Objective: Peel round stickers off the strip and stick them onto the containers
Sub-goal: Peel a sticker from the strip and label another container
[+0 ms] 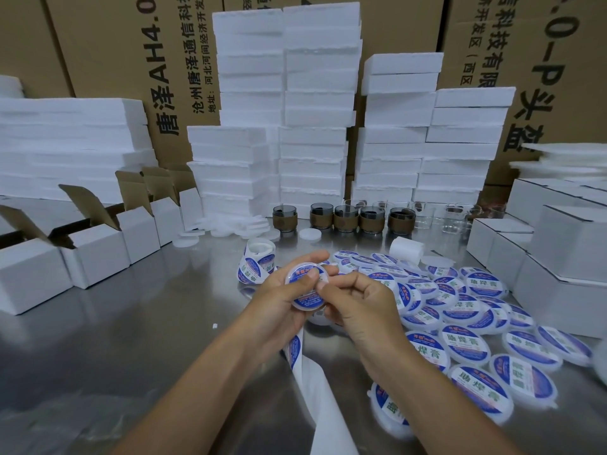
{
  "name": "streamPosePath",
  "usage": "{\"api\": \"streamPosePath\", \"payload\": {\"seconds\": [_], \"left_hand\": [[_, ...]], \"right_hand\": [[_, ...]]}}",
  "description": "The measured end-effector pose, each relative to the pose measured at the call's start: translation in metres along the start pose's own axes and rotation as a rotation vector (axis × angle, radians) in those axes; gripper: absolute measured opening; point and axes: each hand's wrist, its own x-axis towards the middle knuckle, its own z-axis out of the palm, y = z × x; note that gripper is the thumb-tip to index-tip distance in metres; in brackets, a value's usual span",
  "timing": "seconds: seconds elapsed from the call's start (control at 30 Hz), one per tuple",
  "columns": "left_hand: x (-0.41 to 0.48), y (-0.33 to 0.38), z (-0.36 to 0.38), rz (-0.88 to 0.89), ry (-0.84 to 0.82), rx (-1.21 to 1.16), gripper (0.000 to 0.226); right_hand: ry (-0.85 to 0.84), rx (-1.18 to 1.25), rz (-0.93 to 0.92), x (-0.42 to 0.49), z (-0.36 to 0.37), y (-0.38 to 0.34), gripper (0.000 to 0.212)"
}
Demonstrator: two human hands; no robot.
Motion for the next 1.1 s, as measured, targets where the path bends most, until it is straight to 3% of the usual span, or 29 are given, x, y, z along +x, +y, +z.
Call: {"api": "streamPosePath", "payload": {"seconds": [0.23,0.5,0.6,0.77,0.93,1.1], "left_hand": [[0.000,-0.002,-0.001,0.015,-0.008,0.012,0.029],[0.002,-0.003,-0.001,0.019,-0.021,0.025,0.025],[0.002,-0.005,-0.003,0.002,-0.047,0.061,0.026],[0.003,-0.005,-0.004,-0.013,-0.054,0.035,0.025],[0.002,-0.003,-0.001,-0.032,-0.077,-0.047,0.025],[0.000,-0.002,0.001,-0.057,-0.079,-0.037,0.025]], "right_hand": [[0.131,-0.371,-0.325,-0.002,0.003,0.006,0.013],[0.145,-0.466,-0.391,-0.001,0.002,0.009,0.018],[0.124,-0.517,-0.401,0.001,0.001,0.011,0.032],[0.072,-0.766,-0.408,0.002,-0.006,0.015,0.026],[0.021,-0.402,-0.308,0.005,-0.005,0.009,0.015],[-0.008,-0.359,-0.297,0.006,-0.006,0.007,0.017]]}}
